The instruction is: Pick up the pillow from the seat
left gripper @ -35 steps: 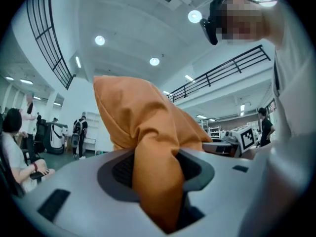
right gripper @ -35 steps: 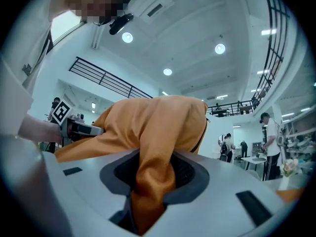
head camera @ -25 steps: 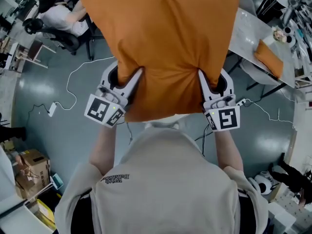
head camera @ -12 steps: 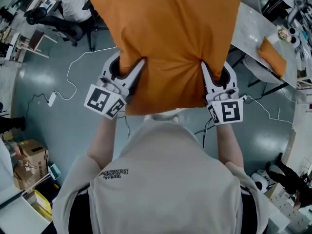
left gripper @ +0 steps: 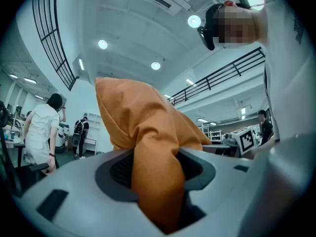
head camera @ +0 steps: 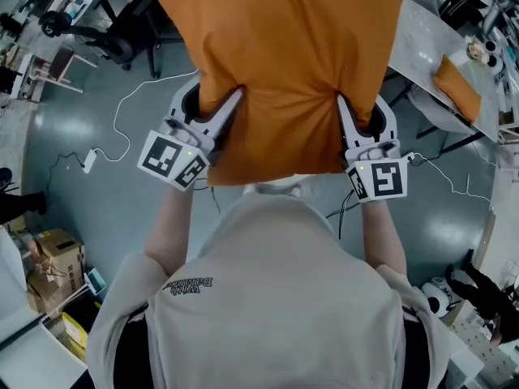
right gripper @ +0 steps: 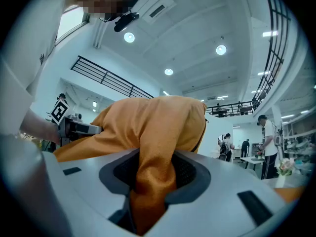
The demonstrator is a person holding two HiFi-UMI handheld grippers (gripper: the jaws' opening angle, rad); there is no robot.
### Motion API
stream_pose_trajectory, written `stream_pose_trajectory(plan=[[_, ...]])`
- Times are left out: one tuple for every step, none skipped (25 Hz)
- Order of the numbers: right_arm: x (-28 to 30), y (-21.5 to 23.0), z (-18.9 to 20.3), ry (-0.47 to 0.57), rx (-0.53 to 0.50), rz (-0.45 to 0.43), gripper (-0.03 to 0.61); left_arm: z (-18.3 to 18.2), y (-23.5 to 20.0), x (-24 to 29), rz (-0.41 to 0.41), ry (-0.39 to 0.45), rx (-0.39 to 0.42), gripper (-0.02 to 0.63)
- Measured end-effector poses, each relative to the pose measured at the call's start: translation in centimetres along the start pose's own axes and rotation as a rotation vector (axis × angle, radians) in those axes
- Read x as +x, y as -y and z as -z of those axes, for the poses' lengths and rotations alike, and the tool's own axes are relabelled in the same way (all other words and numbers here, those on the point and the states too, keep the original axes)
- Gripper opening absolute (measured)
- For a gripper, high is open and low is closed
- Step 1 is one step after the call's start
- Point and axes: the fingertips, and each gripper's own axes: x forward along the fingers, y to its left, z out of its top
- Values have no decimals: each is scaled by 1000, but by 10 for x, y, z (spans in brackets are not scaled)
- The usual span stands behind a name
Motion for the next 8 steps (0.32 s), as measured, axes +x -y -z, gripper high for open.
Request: stream_pose_trajectory(plan=[[0,-1,0,-1,0,1,156,1,0,-1,1,-1,-2,204],[-1,-2,1,-2,1,2,158,1,0,-2,2,-2,-3,204],[-1,-2,1,-2,2,3,158,2,0,-2,3,-2,-3,204],[-1,-2,2,-2,3,5,158,2,0,-2,4,-3,-2,204],[-1,-2,3,-2,4,8,160,3,-1,-1,5,-4,-1,204],[-1,-1,3,-3,6,10,160,3,-1,0,6,-5,-1,204],[-1,-1,4,-3,7,12,160,4,-1,1,7,-6,-1,204],[-1,0,5,-4,7,14,160,4,-1,2,8,-7,-1,206]])
